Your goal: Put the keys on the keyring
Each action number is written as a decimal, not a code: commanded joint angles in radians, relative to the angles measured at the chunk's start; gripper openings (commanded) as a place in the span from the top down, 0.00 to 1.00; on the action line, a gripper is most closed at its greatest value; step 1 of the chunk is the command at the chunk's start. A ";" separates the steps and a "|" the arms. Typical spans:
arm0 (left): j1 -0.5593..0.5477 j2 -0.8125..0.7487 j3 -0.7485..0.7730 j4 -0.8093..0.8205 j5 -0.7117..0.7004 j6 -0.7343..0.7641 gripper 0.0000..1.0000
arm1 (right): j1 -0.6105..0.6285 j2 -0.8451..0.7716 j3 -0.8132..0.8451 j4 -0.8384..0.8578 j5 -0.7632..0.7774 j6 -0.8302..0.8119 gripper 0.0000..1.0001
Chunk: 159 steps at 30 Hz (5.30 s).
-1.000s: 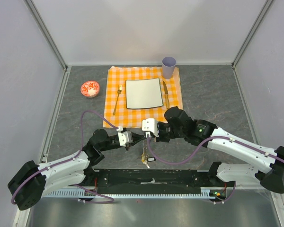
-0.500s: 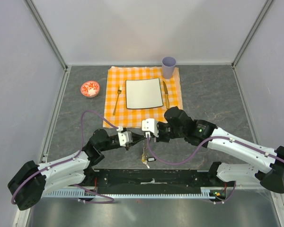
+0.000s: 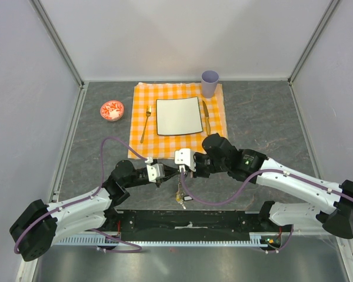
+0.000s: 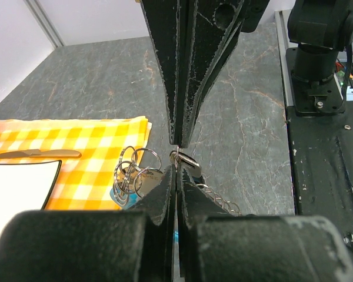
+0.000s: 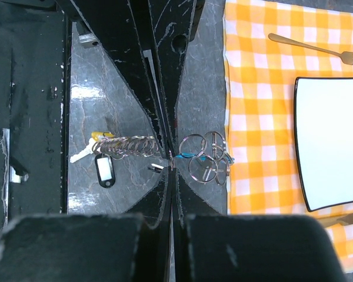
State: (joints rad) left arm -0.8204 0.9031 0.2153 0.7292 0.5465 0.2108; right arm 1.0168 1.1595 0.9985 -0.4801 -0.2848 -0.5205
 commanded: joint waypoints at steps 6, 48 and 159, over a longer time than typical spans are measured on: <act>-0.002 -0.010 0.038 0.058 0.015 -0.027 0.98 | 0.008 -0.021 0.038 0.029 0.038 0.002 1.00; -0.002 0.008 0.030 0.090 -0.030 -0.053 0.98 | 0.008 -0.011 0.051 0.008 0.021 0.002 1.00; -0.255 0.585 0.641 -1.168 -0.780 -0.907 0.76 | -0.072 -0.077 -0.161 0.213 0.332 0.274 1.00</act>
State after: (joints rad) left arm -1.0691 1.4635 0.8082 -0.3973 -0.2478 -0.6872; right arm 0.9485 1.1049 0.8425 -0.3000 0.0326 -0.2573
